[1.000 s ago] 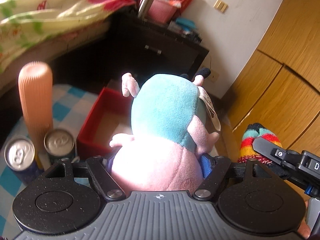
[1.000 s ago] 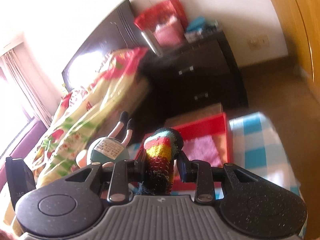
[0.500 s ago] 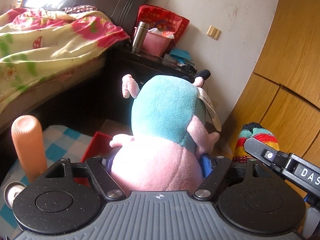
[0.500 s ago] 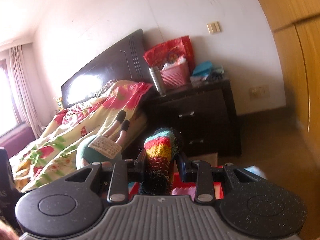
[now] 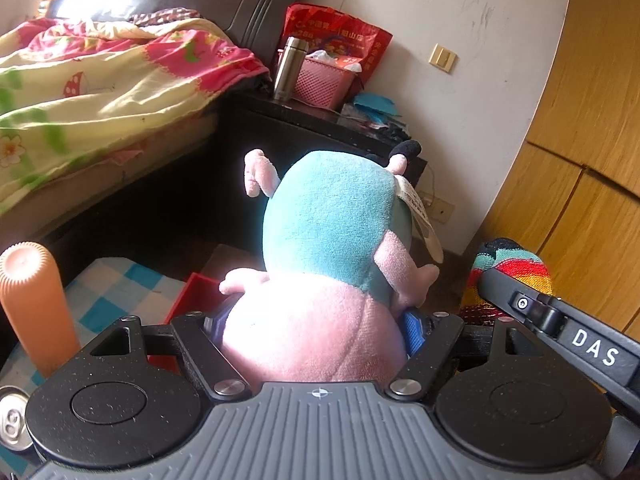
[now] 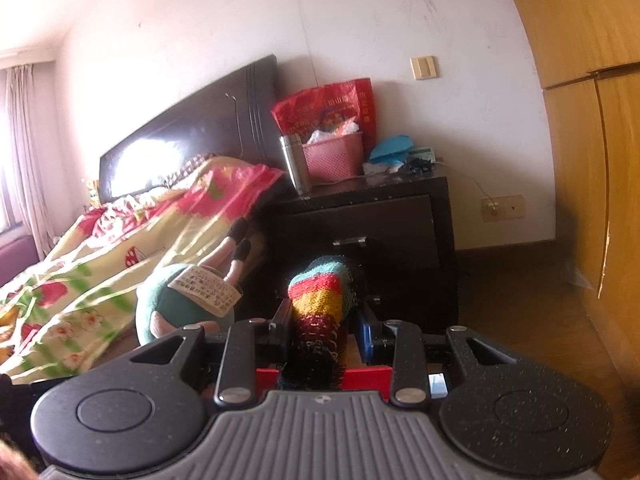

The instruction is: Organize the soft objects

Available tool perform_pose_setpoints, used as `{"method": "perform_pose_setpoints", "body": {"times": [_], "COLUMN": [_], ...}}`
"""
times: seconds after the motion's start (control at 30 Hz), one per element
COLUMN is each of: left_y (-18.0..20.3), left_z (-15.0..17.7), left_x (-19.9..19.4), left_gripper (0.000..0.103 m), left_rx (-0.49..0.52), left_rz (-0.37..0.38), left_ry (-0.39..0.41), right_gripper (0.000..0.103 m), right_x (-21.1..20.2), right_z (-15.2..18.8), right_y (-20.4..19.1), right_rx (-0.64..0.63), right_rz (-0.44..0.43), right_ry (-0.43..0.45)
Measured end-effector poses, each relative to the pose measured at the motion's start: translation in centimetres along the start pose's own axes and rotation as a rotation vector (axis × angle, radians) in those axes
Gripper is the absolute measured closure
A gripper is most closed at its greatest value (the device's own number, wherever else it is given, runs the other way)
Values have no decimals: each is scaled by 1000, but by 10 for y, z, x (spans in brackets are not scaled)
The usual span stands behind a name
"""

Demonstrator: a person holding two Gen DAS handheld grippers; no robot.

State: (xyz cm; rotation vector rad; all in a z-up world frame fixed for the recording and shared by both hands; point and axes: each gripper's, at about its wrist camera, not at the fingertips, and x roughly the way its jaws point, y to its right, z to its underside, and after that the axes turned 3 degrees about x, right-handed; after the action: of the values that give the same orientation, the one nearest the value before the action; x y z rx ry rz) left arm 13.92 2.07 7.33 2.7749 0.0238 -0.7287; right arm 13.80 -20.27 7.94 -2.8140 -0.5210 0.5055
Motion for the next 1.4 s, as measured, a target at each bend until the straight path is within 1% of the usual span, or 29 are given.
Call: {"method": "perform_pose_setpoints", "body": {"times": [0.3,0.63,0.83,1.07,1.4], "left_y": [-3,-8,-7,-10,-13], "left_z": [4,5,12,14,16], "left_x": [27,55,71,79,85], "left_gripper": [28,28,28,28,28], "left_rx": [25,33,65,70,77], "left_rz": [-58,-108,-135,-161,-197], "left_ry": [-35,-60,-86,-103,-123], "right_gripper": [93,93,93,93,93], "right_x": [30,58,76,90,99], "right_z": [8,16,20,22,25], "right_y": [0,3,11,21,20], "right_rx": [-56,-83,-82,-71,-90], "right_rz": [81,104,135,165,189], "right_ry": [-31,-59,-75,-98,-128]}}
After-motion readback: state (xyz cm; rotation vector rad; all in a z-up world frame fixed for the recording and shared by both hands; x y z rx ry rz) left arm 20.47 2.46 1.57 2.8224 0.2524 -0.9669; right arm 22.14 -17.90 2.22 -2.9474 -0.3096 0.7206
